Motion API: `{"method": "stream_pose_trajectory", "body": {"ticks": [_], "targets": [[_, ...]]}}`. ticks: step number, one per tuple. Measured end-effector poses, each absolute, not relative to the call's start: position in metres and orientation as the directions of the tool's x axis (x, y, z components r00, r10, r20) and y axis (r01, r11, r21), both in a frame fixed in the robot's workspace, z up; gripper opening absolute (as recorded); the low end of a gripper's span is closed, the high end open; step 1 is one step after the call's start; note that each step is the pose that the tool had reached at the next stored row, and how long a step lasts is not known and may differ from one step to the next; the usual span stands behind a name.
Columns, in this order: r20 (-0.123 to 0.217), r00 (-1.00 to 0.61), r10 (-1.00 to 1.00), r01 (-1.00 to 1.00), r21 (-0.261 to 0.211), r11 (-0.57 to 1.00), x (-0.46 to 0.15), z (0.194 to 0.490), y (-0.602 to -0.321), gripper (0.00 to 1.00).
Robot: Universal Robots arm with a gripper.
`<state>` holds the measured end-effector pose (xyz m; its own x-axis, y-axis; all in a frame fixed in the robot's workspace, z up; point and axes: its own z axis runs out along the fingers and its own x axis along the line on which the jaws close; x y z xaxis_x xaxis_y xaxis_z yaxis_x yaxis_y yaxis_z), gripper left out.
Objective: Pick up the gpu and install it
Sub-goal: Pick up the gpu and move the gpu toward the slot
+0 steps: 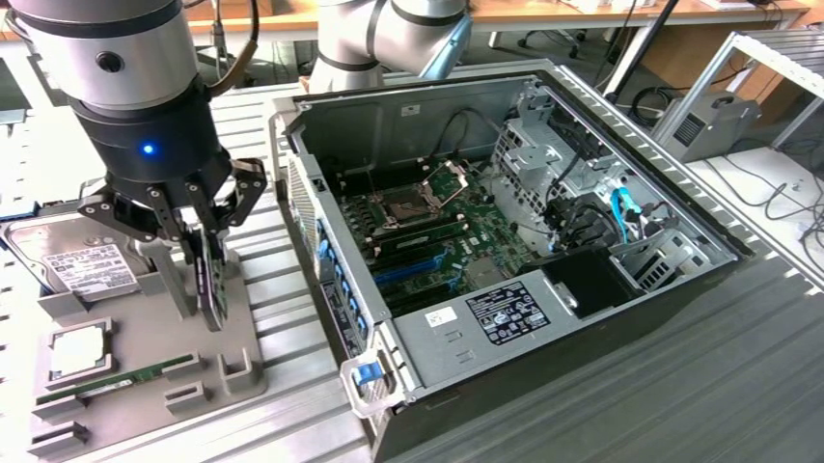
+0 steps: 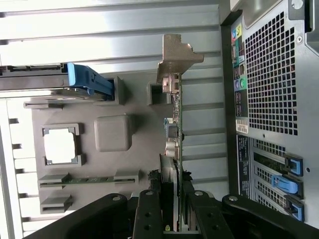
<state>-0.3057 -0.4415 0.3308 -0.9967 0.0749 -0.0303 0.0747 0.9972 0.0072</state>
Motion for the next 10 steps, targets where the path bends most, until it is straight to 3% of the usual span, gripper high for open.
{"method": "stream_pose_trajectory", "body": {"ticks": [10], "targets": [[-0.030,-0.997,0.075,0.075,0.007,0.997,-0.306,0.346,-0.442,0.27]]}}
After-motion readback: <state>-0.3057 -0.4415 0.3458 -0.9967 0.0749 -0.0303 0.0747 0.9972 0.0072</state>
